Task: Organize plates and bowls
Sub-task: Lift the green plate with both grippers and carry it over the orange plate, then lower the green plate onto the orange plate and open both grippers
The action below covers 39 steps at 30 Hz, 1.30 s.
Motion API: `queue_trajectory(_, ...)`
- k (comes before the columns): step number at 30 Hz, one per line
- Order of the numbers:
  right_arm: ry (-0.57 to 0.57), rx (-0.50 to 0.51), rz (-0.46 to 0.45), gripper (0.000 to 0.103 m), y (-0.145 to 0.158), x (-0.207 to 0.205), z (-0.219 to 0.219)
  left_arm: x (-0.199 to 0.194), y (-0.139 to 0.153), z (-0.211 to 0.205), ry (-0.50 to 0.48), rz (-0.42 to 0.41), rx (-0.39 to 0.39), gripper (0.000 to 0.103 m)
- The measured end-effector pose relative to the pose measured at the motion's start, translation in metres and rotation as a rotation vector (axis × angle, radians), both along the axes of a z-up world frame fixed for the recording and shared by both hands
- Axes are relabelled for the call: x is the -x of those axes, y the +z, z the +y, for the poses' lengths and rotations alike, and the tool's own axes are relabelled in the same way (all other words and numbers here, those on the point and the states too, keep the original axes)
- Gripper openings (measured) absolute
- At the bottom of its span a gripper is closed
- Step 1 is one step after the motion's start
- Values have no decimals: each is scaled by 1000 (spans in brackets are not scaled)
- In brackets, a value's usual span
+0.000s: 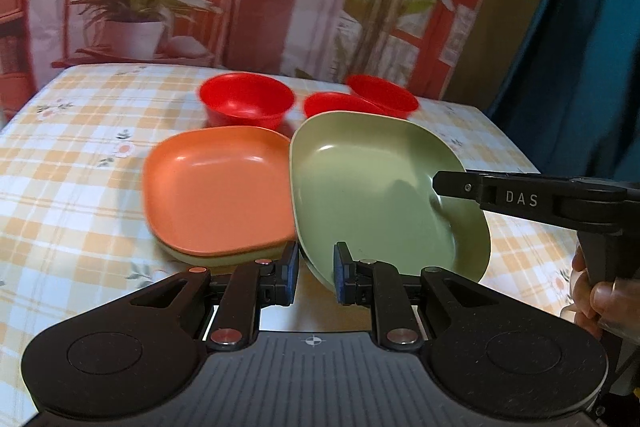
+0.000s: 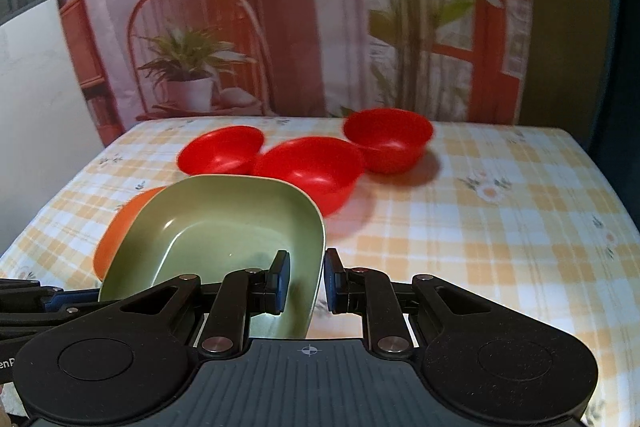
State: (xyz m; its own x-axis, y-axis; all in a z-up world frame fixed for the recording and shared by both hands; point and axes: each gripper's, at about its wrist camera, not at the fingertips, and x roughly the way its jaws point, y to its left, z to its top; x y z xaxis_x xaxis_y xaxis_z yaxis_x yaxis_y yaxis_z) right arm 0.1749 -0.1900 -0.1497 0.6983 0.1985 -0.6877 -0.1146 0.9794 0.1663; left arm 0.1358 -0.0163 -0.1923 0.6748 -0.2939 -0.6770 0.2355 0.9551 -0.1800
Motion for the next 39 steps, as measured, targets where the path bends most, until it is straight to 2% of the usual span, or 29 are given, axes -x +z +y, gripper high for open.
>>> queue_trajectory(11,136,37,-11,17,-4,-54,65,-19,3,43,148,9,26,20)
queue_trajectory(19,202,78,-22,16,-16,-79,96,-33,-1,62,201,10,35,20)
queue_trajectory(39,213,121,-1,11,-41,-87,101,-42,-11,65,207,52,30,23)
